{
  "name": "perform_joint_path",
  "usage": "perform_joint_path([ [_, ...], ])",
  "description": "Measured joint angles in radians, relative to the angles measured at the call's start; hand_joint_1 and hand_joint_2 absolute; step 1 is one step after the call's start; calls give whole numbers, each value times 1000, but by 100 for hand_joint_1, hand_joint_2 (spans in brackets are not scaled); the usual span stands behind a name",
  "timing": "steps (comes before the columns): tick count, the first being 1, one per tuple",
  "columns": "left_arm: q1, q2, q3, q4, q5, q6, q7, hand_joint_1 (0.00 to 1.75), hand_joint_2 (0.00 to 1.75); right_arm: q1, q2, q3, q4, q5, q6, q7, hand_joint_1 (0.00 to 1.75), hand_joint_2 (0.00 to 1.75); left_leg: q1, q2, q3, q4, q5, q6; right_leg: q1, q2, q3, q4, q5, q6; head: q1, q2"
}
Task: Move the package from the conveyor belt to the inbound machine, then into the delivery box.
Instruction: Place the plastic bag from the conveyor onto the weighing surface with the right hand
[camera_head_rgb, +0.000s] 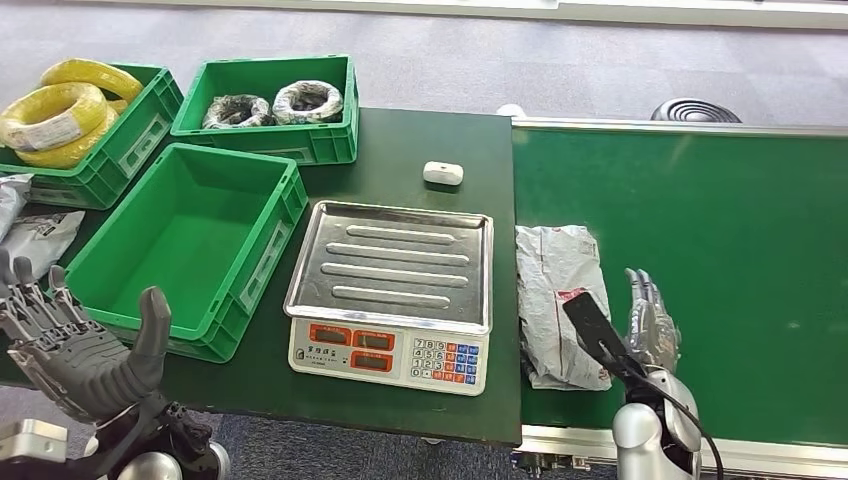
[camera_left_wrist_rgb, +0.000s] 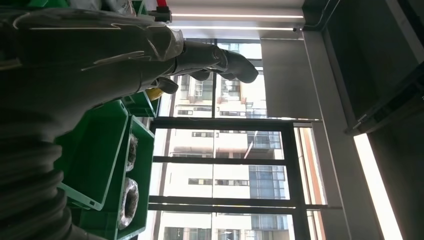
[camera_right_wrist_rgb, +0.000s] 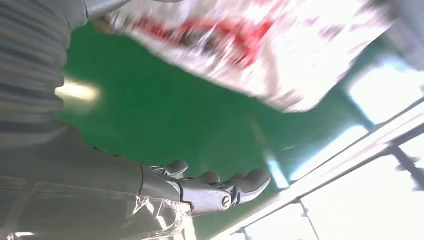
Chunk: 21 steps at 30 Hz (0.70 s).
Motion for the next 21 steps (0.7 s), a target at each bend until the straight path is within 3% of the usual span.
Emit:
perform_joint_path([
  [10,8,1,19,-17,-1,-6,0,0,175,65,4,140,-140,-50,29,-91,0,175,0,1,0,0,0,0,0,1,0,0,0,0,0,0],
  [16,14,0,23,-23,-5,-9,0,0,175,58,1,147,-134,66,13,99,0,175,0,1,0,0,0,0,0,1,0,0,0,0,0,0],
  [21,23,-7,24,-25,-10,-21,0,0,175,5,-3,110,-93,236,-193,291,0,175,0,1,0,0,0,0,0,1,0,0,0,0,0,0],
])
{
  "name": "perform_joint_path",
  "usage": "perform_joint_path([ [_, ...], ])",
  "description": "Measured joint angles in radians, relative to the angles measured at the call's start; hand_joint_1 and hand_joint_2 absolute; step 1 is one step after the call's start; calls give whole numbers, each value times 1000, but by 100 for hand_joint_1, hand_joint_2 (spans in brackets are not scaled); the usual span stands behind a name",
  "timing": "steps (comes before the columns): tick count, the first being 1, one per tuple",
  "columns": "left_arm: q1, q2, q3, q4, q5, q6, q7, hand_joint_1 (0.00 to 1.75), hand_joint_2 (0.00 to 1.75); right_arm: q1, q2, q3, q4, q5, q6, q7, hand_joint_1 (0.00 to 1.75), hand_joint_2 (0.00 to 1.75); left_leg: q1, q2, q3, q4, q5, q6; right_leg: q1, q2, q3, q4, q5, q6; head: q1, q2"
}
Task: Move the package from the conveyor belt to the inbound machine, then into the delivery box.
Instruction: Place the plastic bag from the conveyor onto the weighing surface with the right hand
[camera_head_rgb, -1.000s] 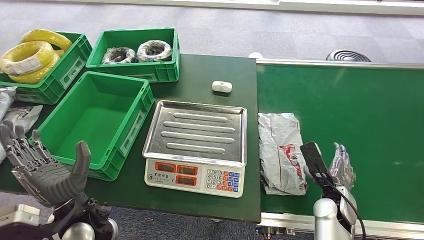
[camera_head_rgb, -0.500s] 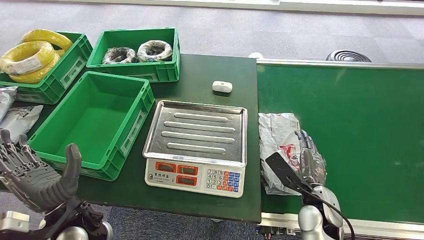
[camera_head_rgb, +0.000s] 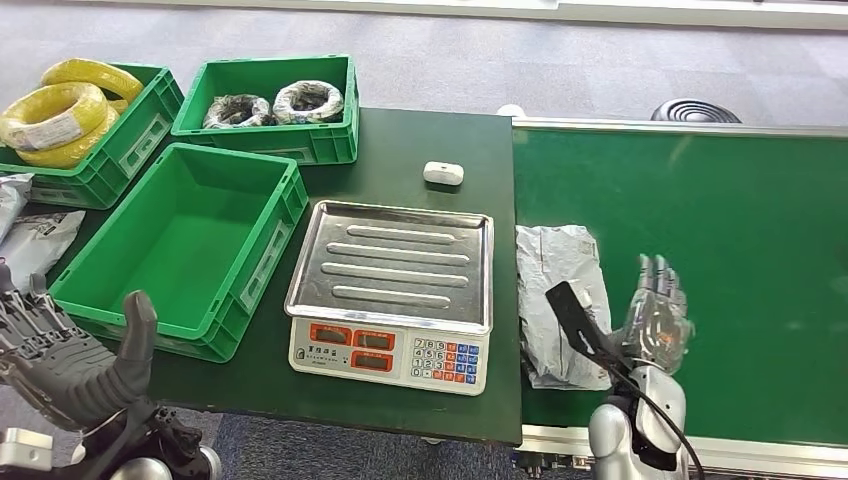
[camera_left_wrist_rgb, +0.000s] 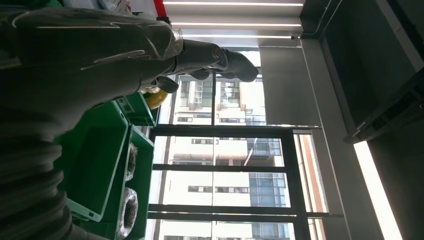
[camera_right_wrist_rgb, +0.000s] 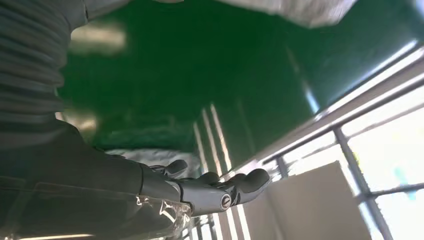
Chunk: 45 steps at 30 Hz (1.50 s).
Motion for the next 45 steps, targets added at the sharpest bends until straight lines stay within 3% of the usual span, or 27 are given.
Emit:
perform_joint_path([
  [3,2,-2,-3,0,6,-9,0,0,175,-73,-26,-65,54,30,-19,42,0,175,0,0,0,0,0,0,0,0,0,0,0,0,0,0],
  [8,-13,-4,-9,8,19,-18,0,0,175,-190,-92,-163,229,15,-16,10,0,175,-1,0,0,1,0,1,-1,0,1,0,1,1,0,0],
  [13,-25,-4,-13,14,27,-17,0,0,175,-260,-132,-208,361,-3,-37,-12,0,175,0,0,0,1,0,1,0,0,0,0,1,1,0,0],
  [18,-40,1,-22,20,40,-13,0,0,175,-379,-206,-257,574,-53,-62,-78,0,175,0,0,0,1,1,1,-1,0,0,0,1,1,0,0],
  [24,-48,6,-31,25,41,-12,0,0,175,-433,-241,-279,698,-67,-58,-96,0,175,0,0,-1,1,0,1,-1,0,-1,0,2,1,0,0],
  [29,-58,15,-36,34,52,6,0,0,175,-500,-276,-292,854,-117,48,-213,0,175,0,0,-1,1,1,1,-1,1,-1,0,2,1,0,0],
  [35,-87,27,-34,57,60,-8,0,0,175,-529,-282,-294,957,-189,289,-427,0,175,0,0,-1,1,1,1,0,0,-1,0,2,1,0,0],
  [45,-89,35,-31,68,47,2,0,0,175,-533,-278,-259,998,-250,433,-565,0,175,0,0,-2,1,1,1,0,0,-1,0,2,1,0,0],
])
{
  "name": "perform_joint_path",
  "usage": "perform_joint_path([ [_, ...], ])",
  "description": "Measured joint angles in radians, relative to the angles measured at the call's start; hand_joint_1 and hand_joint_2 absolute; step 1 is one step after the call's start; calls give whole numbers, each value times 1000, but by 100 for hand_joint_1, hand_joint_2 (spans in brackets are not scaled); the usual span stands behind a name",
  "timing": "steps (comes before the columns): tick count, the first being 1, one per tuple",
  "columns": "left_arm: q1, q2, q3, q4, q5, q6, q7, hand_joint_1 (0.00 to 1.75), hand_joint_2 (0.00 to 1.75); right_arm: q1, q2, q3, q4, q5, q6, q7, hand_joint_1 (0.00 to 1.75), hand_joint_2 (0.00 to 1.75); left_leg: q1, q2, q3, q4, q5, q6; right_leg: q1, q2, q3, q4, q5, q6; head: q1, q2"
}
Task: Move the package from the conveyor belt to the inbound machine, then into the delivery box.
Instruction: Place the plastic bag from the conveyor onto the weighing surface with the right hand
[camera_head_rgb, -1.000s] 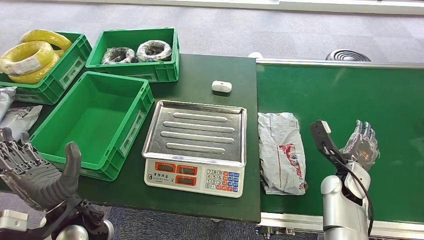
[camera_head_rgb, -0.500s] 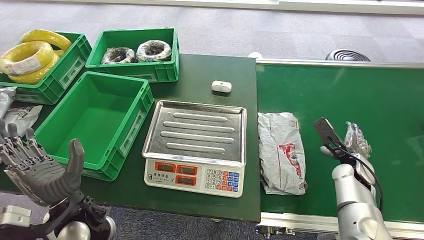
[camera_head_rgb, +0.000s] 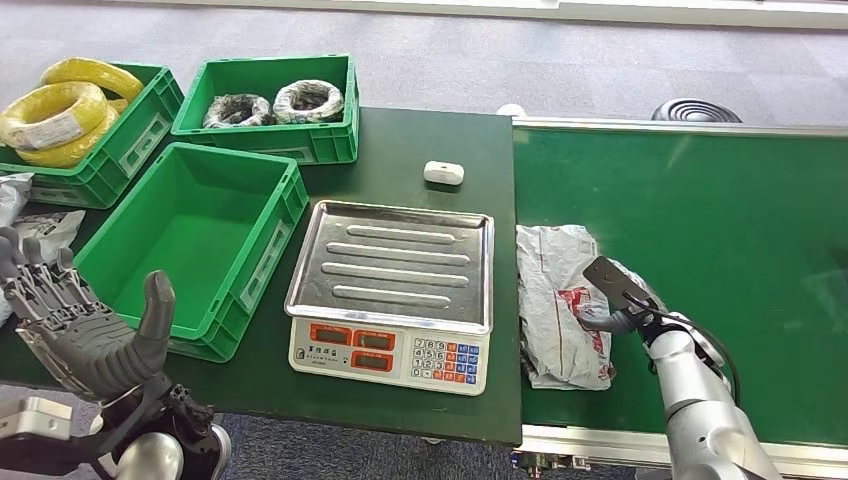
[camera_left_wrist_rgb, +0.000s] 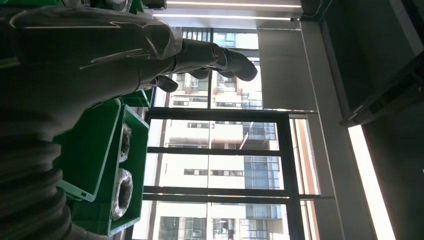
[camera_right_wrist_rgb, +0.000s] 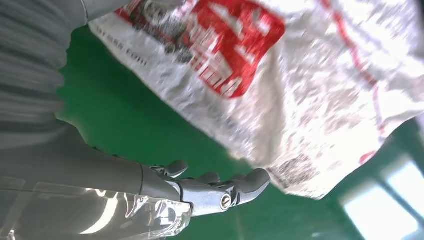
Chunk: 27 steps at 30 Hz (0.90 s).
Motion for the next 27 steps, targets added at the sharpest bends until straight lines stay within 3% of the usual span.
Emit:
perform_joint_path([
  [15,35,2,17,-20,-22,1,0,0,175,6,23,97,-41,-63,35,-96,0,175,0,0,0,0,0,0,0,0,0,0,0,0,0,0],
  [27,43,2,27,-34,-22,1,0,0,175,16,37,132,-84,-72,40,-102,0,175,0,0,0,0,0,0,0,0,0,0,0,0,0,0],
])
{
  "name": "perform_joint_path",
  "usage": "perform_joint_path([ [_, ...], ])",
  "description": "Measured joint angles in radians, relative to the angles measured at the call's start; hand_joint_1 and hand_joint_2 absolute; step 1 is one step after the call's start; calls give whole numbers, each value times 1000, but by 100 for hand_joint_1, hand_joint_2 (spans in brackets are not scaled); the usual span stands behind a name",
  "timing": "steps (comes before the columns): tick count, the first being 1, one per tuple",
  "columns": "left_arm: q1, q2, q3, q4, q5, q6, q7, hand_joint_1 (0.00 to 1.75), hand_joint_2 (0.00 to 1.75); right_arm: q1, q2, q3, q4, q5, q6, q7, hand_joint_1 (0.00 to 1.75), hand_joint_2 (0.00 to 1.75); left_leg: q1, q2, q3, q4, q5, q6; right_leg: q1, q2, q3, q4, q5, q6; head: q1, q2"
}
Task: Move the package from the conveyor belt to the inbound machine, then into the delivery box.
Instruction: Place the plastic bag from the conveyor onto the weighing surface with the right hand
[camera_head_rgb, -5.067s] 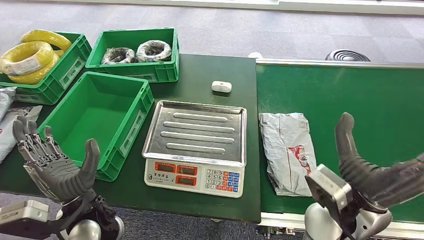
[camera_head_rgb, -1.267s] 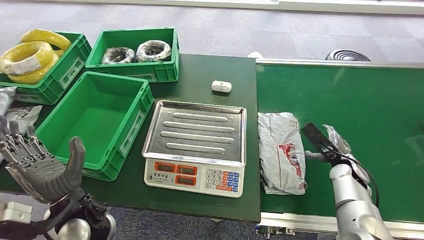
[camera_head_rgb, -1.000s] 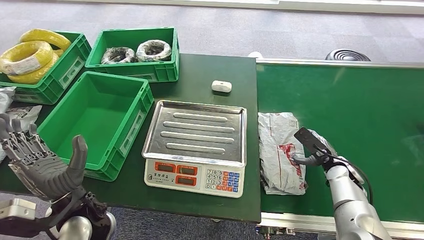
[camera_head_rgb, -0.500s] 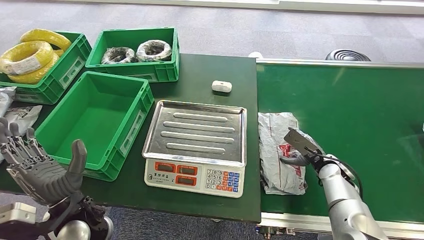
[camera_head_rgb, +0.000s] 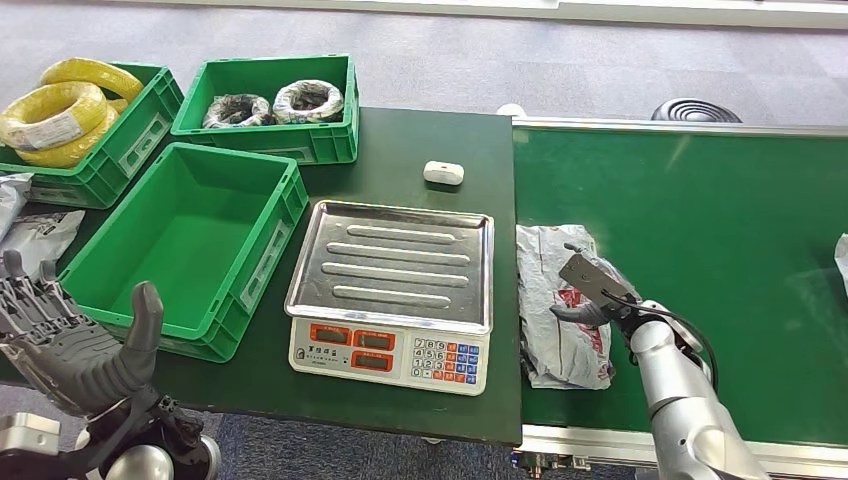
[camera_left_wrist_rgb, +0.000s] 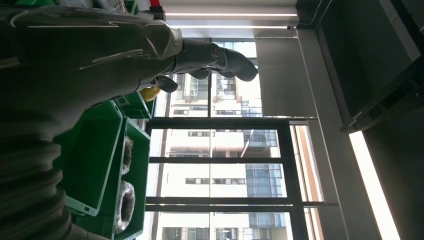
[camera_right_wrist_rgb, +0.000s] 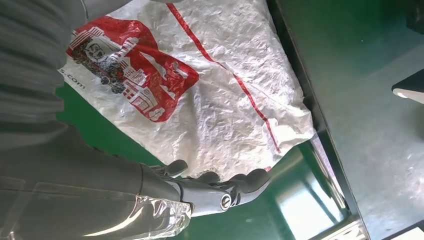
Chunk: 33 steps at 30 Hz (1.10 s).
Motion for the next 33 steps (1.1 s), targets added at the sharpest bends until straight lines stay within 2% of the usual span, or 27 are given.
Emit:
perform_joint_path([
  [4,1,0,1,-2,-4,2,0,0,175,19,8,16,-13,-1,-3,15,0,175,0,0,0,0,0,0,0,0,0,0,0,0,0,0],
  [9,2,0,2,-3,-11,-1,0,0,175,49,20,53,-20,4,-13,105,0,175,0,0,0,0,0,0,0,0,0,0,0,0,0,0],
  [14,0,0,2,-2,-13,-1,0,0,175,55,18,97,-15,10,2,137,0,175,0,0,0,0,0,0,0,0,0,0,0,0,0,0],
  [21,0,1,3,-2,-3,3,0,0,175,53,8,164,10,4,57,78,0,175,0,0,0,0,0,0,0,0,0,0,0,0,0,0],
  [33,5,7,15,-17,-1,14,0,0,175,29,5,254,58,-28,80,54,0,175,0,0,0,0,0,0,0,0,0,0,0,0,0,0],
])
